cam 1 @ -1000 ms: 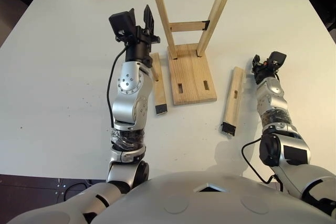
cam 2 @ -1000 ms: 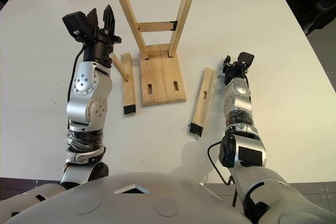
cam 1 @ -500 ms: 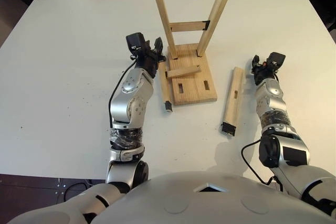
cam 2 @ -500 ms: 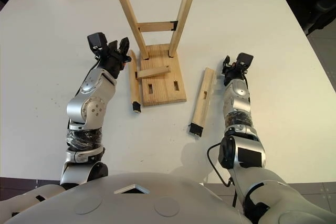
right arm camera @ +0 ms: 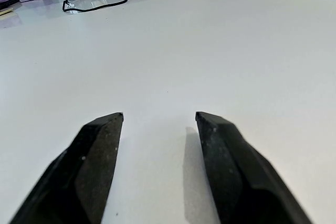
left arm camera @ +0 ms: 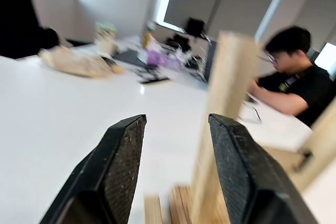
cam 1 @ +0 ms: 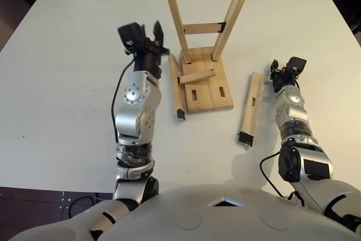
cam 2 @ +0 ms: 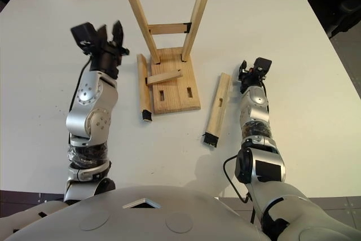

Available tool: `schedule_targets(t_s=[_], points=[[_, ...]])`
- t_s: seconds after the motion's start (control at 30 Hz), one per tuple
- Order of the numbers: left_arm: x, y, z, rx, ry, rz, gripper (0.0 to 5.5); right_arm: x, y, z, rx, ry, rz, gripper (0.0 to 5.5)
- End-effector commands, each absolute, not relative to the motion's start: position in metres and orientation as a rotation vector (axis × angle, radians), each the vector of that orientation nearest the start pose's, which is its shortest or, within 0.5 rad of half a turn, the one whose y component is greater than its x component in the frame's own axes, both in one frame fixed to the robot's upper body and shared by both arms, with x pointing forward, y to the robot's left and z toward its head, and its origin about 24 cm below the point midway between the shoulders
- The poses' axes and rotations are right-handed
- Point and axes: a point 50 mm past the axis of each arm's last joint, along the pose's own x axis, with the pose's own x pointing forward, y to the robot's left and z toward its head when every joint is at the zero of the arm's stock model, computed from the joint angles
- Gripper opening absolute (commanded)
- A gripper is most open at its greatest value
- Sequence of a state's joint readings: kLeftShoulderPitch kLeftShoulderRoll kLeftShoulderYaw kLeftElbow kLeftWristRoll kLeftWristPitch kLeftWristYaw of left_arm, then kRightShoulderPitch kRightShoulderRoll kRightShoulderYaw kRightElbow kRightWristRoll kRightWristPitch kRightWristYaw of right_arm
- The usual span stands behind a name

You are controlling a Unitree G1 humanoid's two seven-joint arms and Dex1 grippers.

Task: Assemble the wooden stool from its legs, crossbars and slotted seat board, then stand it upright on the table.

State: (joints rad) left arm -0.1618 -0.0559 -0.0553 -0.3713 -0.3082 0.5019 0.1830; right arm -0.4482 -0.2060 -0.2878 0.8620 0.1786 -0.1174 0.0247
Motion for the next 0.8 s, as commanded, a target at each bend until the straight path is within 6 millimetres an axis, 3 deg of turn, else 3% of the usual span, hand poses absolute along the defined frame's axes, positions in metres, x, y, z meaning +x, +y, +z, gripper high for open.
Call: schedule_targets(t_s=[0.03,0.3,0.8], points=[[0.244,0.116,0.094,-0.193,0.223,-0.082,2.21,0.28,-0.235,-0.045,0.113,0.44,-0.243,2.54],[0.227,0.128,0.085,-0.121,0.4,-0.102,2.21,0.273,-0.24,-0.049,0.11,0.448,-0.268,2.54],[0.236,0.125,0.074,-0.099,0.451,-0.152,2.21,0.275,-0.233,-0.051,0.112,0.45,-0.258,2.54]])
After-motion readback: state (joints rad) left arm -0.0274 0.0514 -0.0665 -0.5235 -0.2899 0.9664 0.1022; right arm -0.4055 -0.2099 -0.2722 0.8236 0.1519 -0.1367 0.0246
